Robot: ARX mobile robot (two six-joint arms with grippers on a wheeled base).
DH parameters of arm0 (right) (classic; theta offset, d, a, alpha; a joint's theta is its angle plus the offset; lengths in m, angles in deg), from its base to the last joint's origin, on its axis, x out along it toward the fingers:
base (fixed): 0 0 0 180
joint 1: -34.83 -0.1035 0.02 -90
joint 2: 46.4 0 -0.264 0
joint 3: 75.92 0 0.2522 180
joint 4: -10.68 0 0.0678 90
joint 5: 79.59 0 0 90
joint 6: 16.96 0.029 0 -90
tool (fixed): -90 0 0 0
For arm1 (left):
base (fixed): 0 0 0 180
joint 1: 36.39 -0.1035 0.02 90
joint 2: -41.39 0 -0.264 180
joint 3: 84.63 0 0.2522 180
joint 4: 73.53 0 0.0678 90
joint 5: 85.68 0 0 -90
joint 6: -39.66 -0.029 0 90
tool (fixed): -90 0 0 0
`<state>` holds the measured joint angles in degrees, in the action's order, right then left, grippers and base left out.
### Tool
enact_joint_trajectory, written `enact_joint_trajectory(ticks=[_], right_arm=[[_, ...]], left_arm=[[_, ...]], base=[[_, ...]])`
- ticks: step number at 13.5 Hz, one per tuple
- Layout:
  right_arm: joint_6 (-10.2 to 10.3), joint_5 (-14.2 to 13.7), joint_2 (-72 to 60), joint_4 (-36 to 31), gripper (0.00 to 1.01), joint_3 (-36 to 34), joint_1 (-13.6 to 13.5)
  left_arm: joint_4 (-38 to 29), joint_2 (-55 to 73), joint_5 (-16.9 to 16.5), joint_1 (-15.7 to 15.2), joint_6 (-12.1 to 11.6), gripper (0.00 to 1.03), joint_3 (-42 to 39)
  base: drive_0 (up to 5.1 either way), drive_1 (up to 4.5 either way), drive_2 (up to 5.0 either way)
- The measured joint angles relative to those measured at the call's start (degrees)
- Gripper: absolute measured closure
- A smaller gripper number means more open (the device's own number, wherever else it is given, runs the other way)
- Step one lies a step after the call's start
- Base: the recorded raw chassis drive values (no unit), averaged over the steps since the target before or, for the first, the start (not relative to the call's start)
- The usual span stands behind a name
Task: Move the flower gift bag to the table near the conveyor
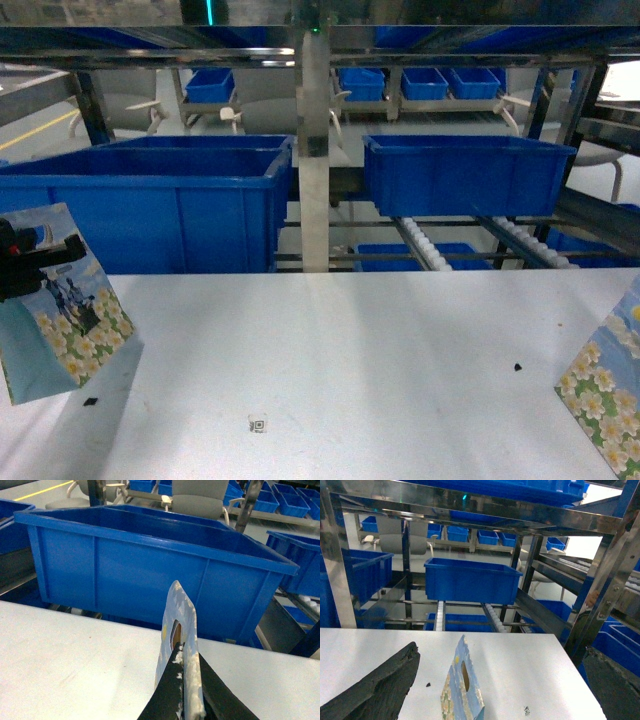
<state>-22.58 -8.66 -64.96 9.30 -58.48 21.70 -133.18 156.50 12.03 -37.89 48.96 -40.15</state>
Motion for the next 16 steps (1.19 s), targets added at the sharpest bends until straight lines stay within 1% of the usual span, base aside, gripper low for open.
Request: enact_joint_trajectory(ticks=[3,5,6,7,9,10,12,13,14,15,16], right_arm=[[0.0,0.0,0.0,0.0,0.03,0.0,0.0],[0.0,0.0,0.0,0.0,0.03,0.0,0.0],[0.0,0.0,0.0,0.0,0.03,0.0,0.0],[0.0,0.0,0.0,0.0,0.03,0.0,0.0],[0.0,0.0,0.0,0.0,0.03,0.0,0.0],[0.0,0.0,0.0,0.0,0.03,0.0,0.0],[0.0,0.0,0.0,0.0,0.03,0.0,0.0],[0.0,0.0,0.0,0.0,0.03,0.0,0.0],[0.0,0.0,0.0,0.0,0.03,0.0,0.0],[0.0,0.0,0.0,0.0,0.03,0.0,0.0],[0.0,0.0,0.0,0.0,0.03,0.0,0.0]], left_arm=[[-0.4,-0.1,2.6,2.6,1.0,1.01,-4.3],[-0.8,-0.9,4.3,4.2,2.6,1.01,-7.9],[-0.9,-1.3,5.2,5.2,2.7,1.01,-9.7],[-0.8,-1.8,5.2,5.8,2.8,0.98,-11.1],[0.0,-4.5,5.1,6.4,2.9,0.71,-15.2],[-0.3,-8.1,5.1,6.4,3.3,0.57,-17.2],[-0.2,-12.5,4.6,5.8,3.9,0.31,-20.0],[0.0,-17.0,3.7,5.5,3.8,0.14,-20.7],[-0.2,-22.8,2.4,5.0,3.6,0.03,-20.9],[2.9,-31.4,-0.2,3.9,2.8,0.05,-21.4],[10.6,-39.9,-2.7,2.2,2.2,0.05,-22.4]], base=[[0.0,0.0,0.0],[0.0,0.0,0.0],[0.0,0.0,0.0],[0.0,0.0,0.0],[0.0,0.0,0.0],[0.0,0.0,0.0],[0.0,0.0,0.0],[0.0,0.0,0.0],[0.0,0.0,0.0],[0.0,0.0,0.0],[0.0,0.0,0.0]])
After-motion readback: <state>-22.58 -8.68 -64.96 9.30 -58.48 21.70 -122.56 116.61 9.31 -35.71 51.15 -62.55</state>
